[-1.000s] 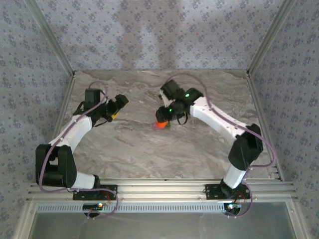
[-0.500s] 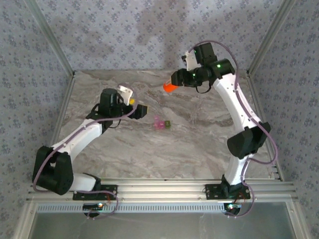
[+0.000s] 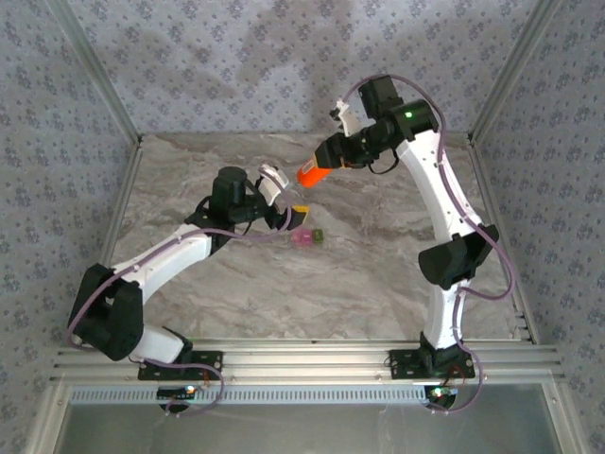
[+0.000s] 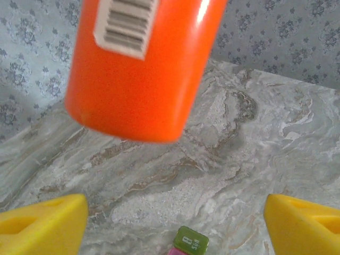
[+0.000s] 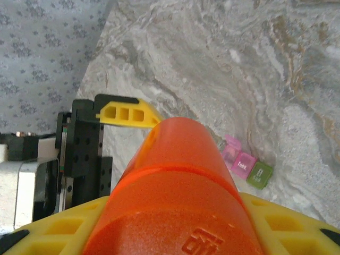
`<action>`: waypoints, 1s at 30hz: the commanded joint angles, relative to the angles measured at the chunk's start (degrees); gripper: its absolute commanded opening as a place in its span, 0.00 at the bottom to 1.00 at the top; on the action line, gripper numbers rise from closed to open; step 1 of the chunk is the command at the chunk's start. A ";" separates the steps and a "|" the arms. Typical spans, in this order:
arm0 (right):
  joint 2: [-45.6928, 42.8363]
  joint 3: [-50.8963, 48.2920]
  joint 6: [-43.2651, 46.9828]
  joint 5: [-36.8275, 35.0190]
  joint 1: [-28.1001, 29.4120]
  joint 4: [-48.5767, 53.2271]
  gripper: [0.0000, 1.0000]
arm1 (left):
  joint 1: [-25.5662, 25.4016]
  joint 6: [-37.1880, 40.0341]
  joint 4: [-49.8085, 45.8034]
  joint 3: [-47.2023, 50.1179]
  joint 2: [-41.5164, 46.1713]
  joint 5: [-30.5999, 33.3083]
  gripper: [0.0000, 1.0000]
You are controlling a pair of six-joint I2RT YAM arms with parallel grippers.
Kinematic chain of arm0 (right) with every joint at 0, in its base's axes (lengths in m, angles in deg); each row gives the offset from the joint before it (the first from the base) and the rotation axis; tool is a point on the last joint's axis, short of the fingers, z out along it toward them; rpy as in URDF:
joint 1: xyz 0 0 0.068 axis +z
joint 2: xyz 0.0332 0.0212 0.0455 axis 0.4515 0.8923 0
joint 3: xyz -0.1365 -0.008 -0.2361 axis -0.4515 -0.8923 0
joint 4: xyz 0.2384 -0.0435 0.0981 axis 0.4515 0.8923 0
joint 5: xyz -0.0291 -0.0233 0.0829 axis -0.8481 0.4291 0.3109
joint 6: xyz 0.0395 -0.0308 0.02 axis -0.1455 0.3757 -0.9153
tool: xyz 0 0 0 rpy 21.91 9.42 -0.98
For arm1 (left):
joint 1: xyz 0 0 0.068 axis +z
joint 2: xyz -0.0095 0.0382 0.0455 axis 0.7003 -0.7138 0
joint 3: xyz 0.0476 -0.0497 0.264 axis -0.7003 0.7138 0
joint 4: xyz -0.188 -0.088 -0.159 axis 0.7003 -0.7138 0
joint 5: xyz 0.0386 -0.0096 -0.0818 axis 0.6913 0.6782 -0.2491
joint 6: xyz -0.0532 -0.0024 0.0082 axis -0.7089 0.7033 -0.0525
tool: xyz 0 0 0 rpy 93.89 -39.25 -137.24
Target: Sort the pills into containers
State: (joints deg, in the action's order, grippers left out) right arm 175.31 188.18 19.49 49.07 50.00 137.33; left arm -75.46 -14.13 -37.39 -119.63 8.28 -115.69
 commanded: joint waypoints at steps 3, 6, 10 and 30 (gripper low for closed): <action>0.78 1.18 1.78 0.12 2.31 3.59 0.38 | -0.16 1.87 2.22 -3.84 -0.24 -4.51 0.71; 0.87 0.99 1.70 -0.03 3.38 3.66 0.38 | -0.76 2.05 1.75 -3.77 0.39 -4.99 0.67; 0.88 0.27 1.51 -0.17 4.50 3.19 0.36 | -1.33 2.03 1.42 -3.34 1.02 -5.20 0.69; -3.59 -6.54 1.34 0.52 4.83 0.66 0.35 | -1.52 4.62 0.99 -1.83 3.27 -0.35 0.80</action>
State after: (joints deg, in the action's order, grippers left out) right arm 174.52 182.21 20.58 47.45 54.94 138.88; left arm -77.05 -10.72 -37.80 -121.29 10.35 -115.40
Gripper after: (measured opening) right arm 0.520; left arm 0.794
